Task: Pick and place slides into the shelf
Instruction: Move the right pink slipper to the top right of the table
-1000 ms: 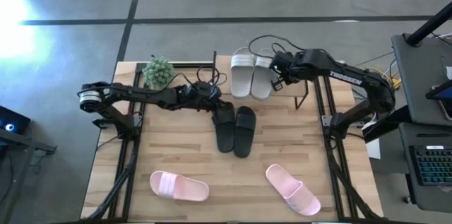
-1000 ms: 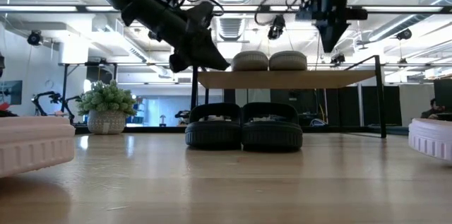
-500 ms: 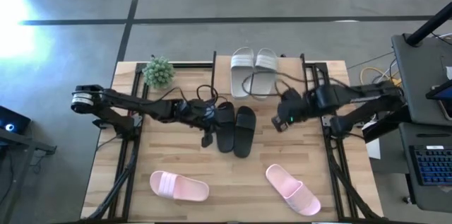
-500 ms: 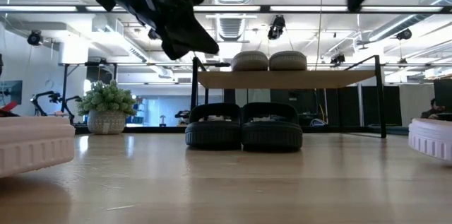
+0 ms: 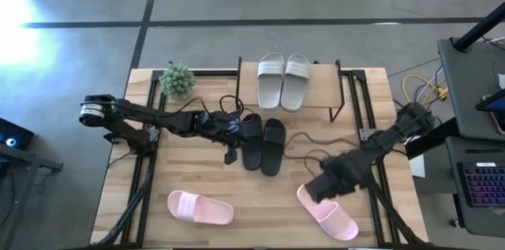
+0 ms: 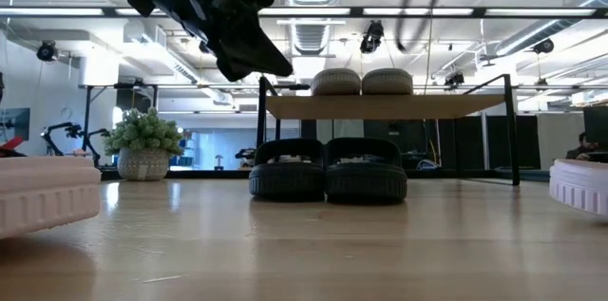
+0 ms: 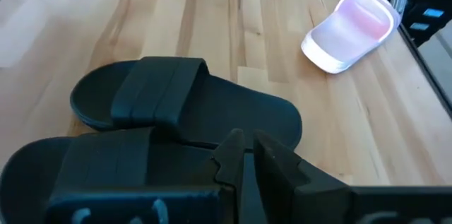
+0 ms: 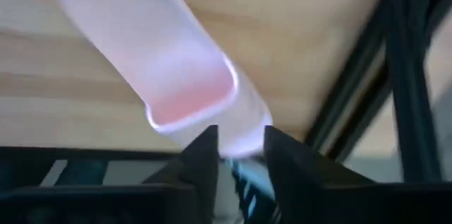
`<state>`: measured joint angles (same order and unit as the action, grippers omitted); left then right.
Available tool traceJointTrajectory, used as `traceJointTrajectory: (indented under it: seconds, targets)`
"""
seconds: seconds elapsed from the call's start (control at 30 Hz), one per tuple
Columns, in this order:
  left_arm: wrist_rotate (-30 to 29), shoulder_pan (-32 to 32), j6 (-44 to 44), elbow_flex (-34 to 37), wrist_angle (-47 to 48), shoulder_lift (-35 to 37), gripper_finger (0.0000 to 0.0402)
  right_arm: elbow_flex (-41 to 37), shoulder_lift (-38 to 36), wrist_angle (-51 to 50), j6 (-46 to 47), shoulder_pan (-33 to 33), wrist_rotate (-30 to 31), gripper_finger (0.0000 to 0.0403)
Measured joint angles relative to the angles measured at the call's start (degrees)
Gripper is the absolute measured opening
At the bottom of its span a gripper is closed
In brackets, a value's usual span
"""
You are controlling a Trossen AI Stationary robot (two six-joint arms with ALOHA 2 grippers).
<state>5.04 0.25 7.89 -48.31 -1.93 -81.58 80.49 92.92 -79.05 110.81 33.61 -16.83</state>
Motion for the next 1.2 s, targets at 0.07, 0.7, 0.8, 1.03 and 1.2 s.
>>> traceJointTrajectory:
  seconds: [0.07,0.7,0.8,1.03,1.2]
  targets:
    - [0.0,0.0,-0.98,0.0,0.0,0.0,0.0018,0.0,1.8,0.79,4.48,1.36,-4.11,0.0124]
    - [0.61,0.02,-8.61,3.98,1.86,-0.02,0.0018,1.7,13.32,15.14,25.54,3.54,-11.65,0.0191]
    - [0.66,0.02,-10.18,4.0,1.93,-0.02,0.0018,1.77,14.91,15.04,25.73,3.52,-11.64,0.0191]
    - [0.7,0.02,-11.73,4.0,2.05,-0.02,0.0018,1.73,17.88,12.95,27.27,3.32,-11.66,0.0191]
    - [0.72,0.04,-11.81,4.0,2.05,-0.02,0.0018,1.82,18.7,13.53,27.2,2.82,-11.67,0.019]
